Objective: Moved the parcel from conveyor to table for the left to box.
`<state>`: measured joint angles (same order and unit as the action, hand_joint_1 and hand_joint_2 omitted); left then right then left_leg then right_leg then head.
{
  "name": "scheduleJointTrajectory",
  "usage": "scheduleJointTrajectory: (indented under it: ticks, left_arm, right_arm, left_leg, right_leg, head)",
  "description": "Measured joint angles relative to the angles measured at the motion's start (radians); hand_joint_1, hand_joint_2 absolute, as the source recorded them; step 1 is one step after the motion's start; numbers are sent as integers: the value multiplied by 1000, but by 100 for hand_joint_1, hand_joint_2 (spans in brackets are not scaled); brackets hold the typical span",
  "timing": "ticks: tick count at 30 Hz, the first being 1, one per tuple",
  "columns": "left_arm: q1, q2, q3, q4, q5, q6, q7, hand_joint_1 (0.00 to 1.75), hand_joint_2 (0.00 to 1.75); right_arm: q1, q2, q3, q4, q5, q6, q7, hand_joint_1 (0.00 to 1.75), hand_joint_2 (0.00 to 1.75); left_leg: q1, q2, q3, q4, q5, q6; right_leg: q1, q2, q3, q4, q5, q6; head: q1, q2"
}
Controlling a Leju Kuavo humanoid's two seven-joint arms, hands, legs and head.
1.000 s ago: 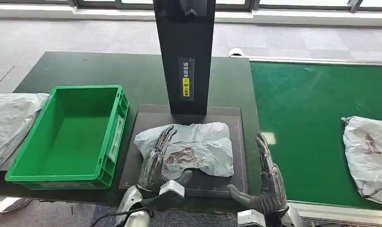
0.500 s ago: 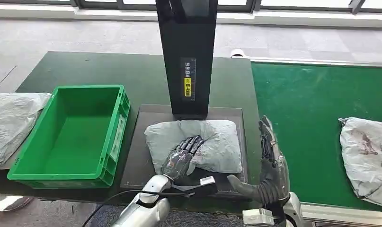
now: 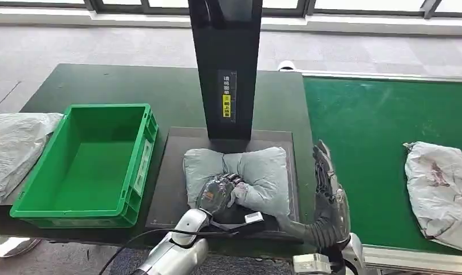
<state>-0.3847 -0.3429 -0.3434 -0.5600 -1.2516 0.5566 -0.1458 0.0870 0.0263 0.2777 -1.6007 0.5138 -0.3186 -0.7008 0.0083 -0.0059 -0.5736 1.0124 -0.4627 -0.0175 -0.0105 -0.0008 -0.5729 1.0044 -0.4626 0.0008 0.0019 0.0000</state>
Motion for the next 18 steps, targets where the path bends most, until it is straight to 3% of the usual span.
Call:
scheduleJointTrajectory:
  ticks: [7, 18]
  left_arm:
    - [42, 9, 58, -102, 69, 63, -73, 175, 175]
    - [71, 20, 81, -159, 72, 75, -81, 175, 175]
  right_arm:
    - [6, -1, 6, 0, -6, 14, 0, 0, 175]
    - [6, -1, 6, 0, -6, 14, 0, 0, 175]
  left_leg:
    - [0, 0, -1, 0, 0, 0]
    - [0, 0, -3, 0, 0, 0]
  right_leg:
    - [0, 1, -2, 0, 0, 0]
    - [0, 1, -3, 0, 0, 0]
  head:
    - [0, 0]
    - [0, 0]
